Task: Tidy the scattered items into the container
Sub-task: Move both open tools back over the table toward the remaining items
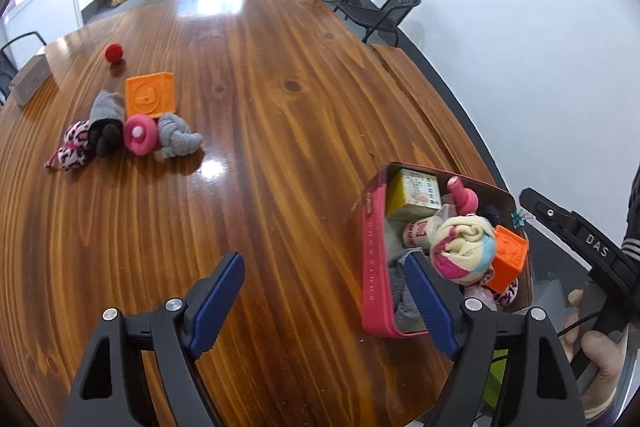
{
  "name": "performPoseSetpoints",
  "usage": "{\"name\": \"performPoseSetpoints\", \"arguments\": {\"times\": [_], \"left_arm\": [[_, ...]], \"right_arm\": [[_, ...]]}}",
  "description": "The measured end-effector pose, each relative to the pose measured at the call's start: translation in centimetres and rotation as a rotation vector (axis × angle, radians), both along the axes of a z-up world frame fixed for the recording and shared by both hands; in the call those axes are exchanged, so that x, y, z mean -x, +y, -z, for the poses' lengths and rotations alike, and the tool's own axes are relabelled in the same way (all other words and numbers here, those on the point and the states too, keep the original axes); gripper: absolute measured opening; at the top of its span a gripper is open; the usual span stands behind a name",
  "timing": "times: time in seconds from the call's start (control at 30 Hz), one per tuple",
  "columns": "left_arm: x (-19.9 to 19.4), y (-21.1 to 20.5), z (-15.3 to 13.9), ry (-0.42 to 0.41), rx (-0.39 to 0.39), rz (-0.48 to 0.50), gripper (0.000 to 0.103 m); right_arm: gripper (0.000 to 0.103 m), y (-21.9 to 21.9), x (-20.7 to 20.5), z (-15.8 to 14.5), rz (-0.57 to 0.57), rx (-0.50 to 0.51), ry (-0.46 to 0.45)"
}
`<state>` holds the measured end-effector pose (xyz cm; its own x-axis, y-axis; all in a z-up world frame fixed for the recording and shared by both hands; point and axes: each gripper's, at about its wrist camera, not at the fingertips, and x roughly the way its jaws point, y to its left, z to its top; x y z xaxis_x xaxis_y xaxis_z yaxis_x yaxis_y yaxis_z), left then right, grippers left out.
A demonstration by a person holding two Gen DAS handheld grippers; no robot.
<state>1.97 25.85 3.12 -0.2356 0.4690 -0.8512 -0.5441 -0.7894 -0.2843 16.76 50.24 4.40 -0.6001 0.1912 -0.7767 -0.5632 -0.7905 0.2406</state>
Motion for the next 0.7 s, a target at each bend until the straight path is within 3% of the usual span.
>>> {"name": "performPoseSetpoints", "arguments": {"times": [0.1, 0.17, 0.7], "left_arm": [[0.9, -1.6, 0.1, -0.008, 0.001, -0.032, 0.084], [1.5, -3.2, 0.2, -0.014, 0.000, -0.062, 0.103], [7.9, -17.2, 1.5, -0.049, -0.004, -0.322, 0.103]], "right_arm": [[0.072, -1.1, 0.5, -0.4, -0.008, 0.003, 0.010], [0.072, -2.2, 1.1, -0.8, -0.025, -0.002, 0.019], [0.072, -13.4, 9.2, -0.2, -0.239, 0.023, -0.006]]}}
